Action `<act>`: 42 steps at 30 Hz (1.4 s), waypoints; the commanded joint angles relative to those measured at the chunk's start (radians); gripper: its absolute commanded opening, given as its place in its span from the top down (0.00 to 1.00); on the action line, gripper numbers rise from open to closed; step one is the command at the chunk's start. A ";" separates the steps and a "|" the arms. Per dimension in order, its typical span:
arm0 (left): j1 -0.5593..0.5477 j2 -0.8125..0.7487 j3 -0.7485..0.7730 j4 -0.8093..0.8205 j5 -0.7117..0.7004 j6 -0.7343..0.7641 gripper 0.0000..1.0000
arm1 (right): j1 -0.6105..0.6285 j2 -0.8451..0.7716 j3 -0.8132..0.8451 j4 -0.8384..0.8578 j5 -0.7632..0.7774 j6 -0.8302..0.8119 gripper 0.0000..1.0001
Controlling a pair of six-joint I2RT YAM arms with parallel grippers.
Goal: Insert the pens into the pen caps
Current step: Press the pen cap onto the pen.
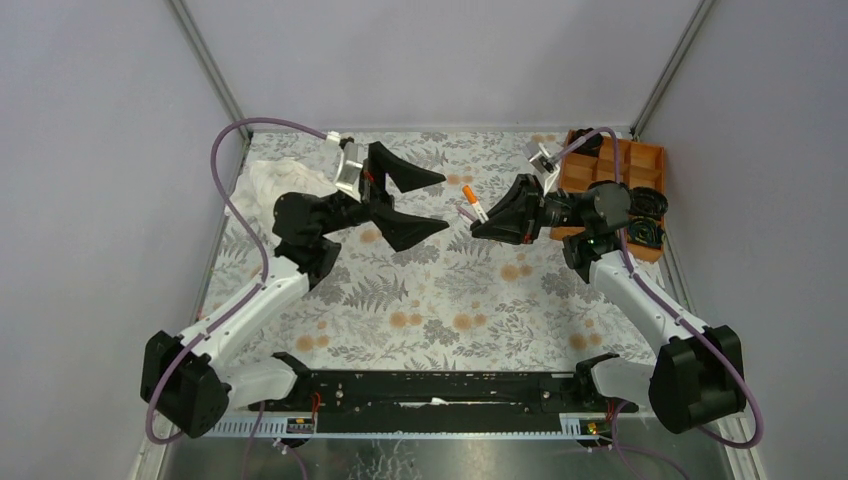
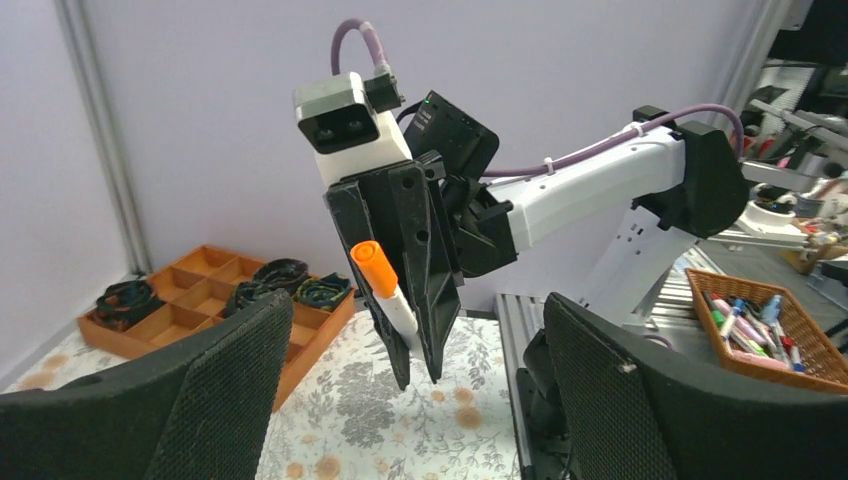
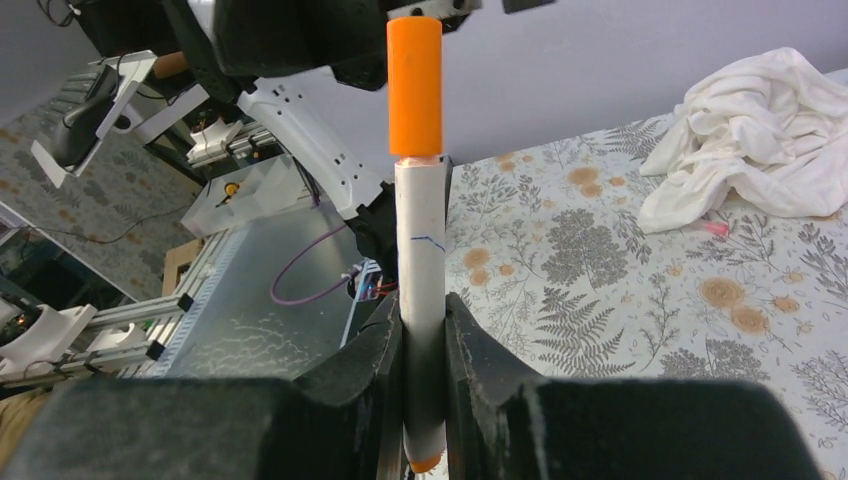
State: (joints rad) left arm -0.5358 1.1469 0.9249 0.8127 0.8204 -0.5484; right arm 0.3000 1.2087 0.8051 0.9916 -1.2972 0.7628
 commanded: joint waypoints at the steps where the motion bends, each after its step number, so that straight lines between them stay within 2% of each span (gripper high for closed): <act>1: 0.003 0.093 0.010 0.299 0.077 -0.189 0.03 | -0.004 0.003 0.047 0.137 -0.031 0.106 1.00; 4: -0.009 0.154 0.039 0.395 0.094 -0.275 0.05 | -0.004 0.003 0.041 0.143 -0.032 0.110 1.00; 8: -0.024 0.188 0.067 0.331 0.064 -0.245 0.08 | -0.003 0.004 0.041 0.188 -0.034 0.142 1.00; 14: -0.049 0.227 0.082 0.369 0.024 -0.271 0.10 | 0.005 0.012 0.033 0.178 -0.030 0.127 1.00; 19: -0.069 0.253 0.093 0.423 0.019 -0.292 0.19 | 0.005 0.015 0.035 0.160 -0.027 0.114 1.00; 33: -0.085 0.293 0.109 0.442 -0.007 -0.336 0.41 | 0.007 0.010 0.032 0.150 -0.025 0.114 1.00; 39: -0.090 0.292 0.110 0.442 -0.017 -0.347 0.53 | 0.006 0.007 0.031 0.125 -0.024 0.098 1.00; 40: -0.091 0.291 0.111 0.437 -0.017 -0.347 0.58 | 0.007 0.007 0.031 0.124 -0.024 0.098 1.00; 42: -0.094 0.289 0.112 0.422 -0.022 -0.347 0.76 | 0.006 0.006 0.032 0.122 -0.024 0.096 1.00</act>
State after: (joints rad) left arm -0.6170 1.4372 1.0096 1.1954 0.8036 -0.8860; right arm 0.3038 1.2259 0.8104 1.1080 -1.3178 0.8711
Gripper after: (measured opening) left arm 0.357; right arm 0.209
